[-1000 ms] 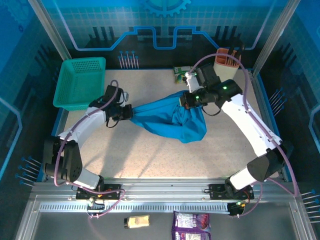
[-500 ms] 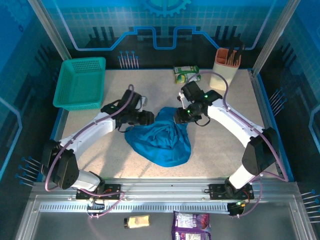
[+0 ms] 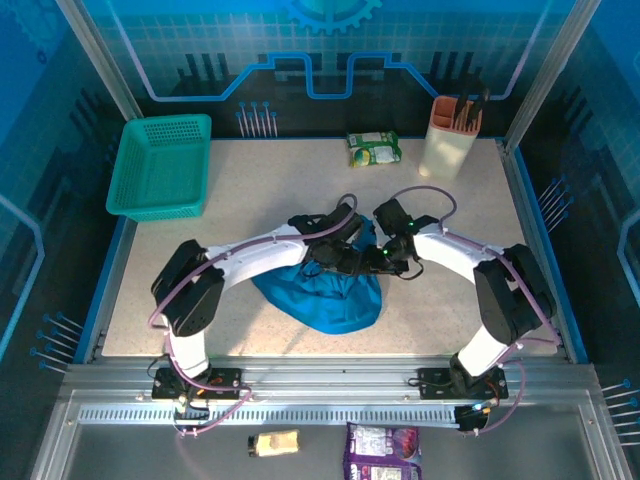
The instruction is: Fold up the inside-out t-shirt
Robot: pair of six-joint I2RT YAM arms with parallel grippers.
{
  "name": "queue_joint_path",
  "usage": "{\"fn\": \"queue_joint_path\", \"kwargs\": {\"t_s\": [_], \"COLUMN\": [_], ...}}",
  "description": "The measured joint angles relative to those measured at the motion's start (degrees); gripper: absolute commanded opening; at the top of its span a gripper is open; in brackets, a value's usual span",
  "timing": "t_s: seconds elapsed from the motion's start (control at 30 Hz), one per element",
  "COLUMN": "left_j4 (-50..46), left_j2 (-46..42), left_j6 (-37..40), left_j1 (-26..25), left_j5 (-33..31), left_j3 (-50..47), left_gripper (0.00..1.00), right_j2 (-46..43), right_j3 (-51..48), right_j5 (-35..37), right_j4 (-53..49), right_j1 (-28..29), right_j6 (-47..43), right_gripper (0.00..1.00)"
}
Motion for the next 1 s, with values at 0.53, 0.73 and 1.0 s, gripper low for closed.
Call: {"fn": "queue_joint_path", "kwargs": {"t_s": [0.53,0.73,1.0], "left_j4": [0.6,2.8,5.2], "left_j2": [-18.1,-29.9,-36.1], "left_j6": [1.0,-1.3,-5.7], "left_j1": [12.4,23.0,33.9], "left_j5": [11.1,23.5,32.2], "left_j3": [0.9,-1.4,-12.2], "left_gripper": [0.00,0.00,0.00], "right_j2": [-10.2,-19.7,-23.7], "right_j3": [-1.1,3.5,3.8], "right_j5": [-7.8,-11.4,-8.3], "right_j4": [5.1,0.5,-6.4], "right_j1": [-16.9,-26.3,-34.3], "right_j6": [1.6,-1.3,-2.5], "right_gripper": [0.00,0.00,0.00]}}
